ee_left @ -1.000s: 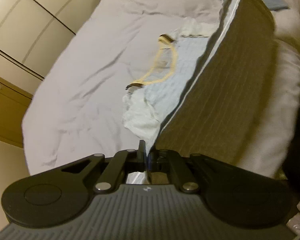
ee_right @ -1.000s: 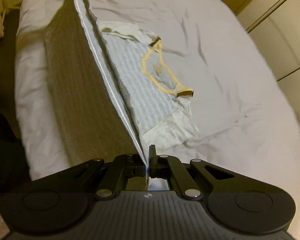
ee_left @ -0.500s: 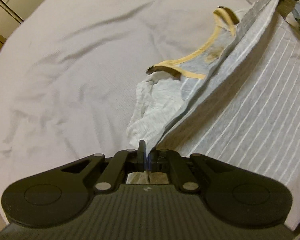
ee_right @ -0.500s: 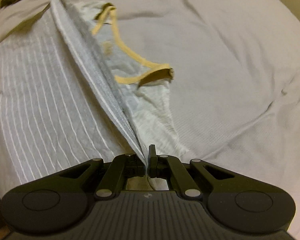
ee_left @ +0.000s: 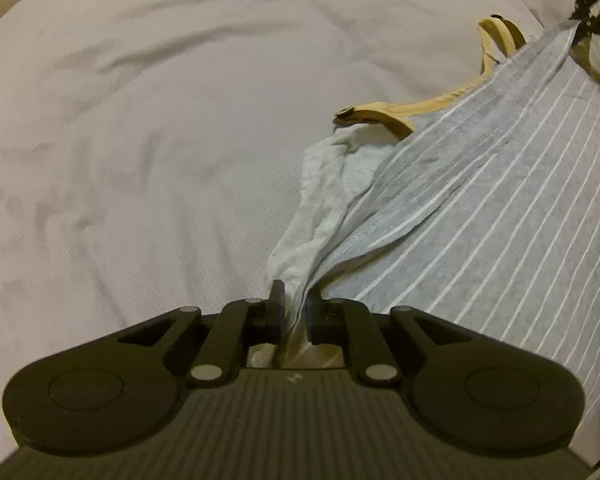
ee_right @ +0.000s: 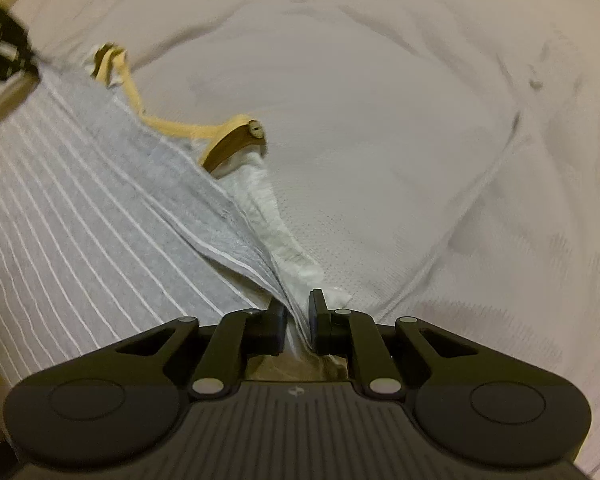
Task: Fold clothes
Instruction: 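Lay the hem down and open both grippers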
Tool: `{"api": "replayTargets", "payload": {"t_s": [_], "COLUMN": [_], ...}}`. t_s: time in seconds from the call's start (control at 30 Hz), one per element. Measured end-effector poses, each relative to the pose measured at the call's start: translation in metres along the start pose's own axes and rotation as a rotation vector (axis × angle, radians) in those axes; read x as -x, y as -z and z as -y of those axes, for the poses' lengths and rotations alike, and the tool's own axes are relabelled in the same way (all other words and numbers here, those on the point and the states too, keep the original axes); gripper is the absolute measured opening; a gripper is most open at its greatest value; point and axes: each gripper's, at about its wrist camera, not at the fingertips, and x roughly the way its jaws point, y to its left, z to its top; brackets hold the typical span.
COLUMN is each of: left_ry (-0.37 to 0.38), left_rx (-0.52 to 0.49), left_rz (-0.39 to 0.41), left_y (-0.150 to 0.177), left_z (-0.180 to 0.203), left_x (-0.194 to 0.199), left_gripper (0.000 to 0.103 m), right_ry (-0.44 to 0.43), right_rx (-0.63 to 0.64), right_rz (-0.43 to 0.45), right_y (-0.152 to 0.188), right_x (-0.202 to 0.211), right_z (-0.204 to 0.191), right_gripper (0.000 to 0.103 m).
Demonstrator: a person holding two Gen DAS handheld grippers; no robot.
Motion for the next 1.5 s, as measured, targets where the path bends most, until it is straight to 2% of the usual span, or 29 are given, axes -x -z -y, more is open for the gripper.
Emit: {"api": "replayTargets", "payload": {"t_s": [0.1,0.13,0.37,0.67,0.77,0.8,0.83,0.87,0.9,1.07,1.17,1.23,1.33,1.4,1.5], "left_ry": [0.029,0.037,0.090,0.092,0.093,0.086,0.079,0.071,0.065,-0.029,-0.058,-0.070,-0.032,0.046,0.152], "left_rx": [0.056,0.073,0.182,0.241,0.260,0.275,0.291,0.307,0.339,0.496,0.517,0.481,0.386,0.313,0.195], "left_rz": [0.023,0.031,0.081,0.074,0.071,0.065,0.058,0.051,0.051,0.113,0.147,0.166,0.180,0.155,0.088], "left_y": [0.003,0.003,0.001,-0.007,-0.007,-0.006,-0.006,-0.005,-0.004,0.004,0.007,0.005,0.001,-0.002,-0.005], "left_z": [-0.005,-0.007,-0.026,-0.036,-0.040,-0.041,-0.043,-0.045,-0.049,-0.071,-0.073,-0.065,-0.041,-0.018,0.018], "left_x": [-0.005,-0.004,0.006,-0.010,-0.015,-0.017,-0.018,-0.020,-0.021,-0.008,0.005,0.013,0.021,0.016,-0.002], "left_gripper": [0.006,0.001,0.001,0.001,0.002,0.007,0.015,0.018,0.024,0.022,0.022,0.022,0.022,0.022,0.022], "right_ry": [0.002,0.005,0.019,0.030,0.026,0.023,0.021,0.021,0.031,0.129,0.149,0.156,0.095,-0.001,-0.132], "right_rx": [-0.032,-0.035,-0.121,-0.158,-0.176,-0.186,-0.199,-0.219,-0.246,-0.419,-0.473,-0.443,-0.358,-0.303,-0.190], "right_rz": [0.024,0.032,0.070,0.071,0.072,0.067,0.059,0.055,0.063,0.160,0.192,0.208,0.239,0.226,0.144], "right_y": [0.006,0.006,0.012,0.002,0.003,0.003,0.004,0.005,0.008,0.025,0.036,0.040,0.038,0.035,0.021], "right_x": [0.004,0.005,0.026,0.012,0.009,0.008,0.006,0.006,0.007,0.029,0.044,0.051,0.060,0.055,0.029], "right_z": [0.001,0.001,0.016,0.029,0.032,0.033,0.035,0.038,0.042,0.065,0.070,0.059,0.033,0.012,-0.020], "right_gripper": [0.001,0.001,0.000,0.000,0.000,0.000,0.003,0.008,0.017,0.022,0.024,0.024,0.024,0.023,0.023]}}
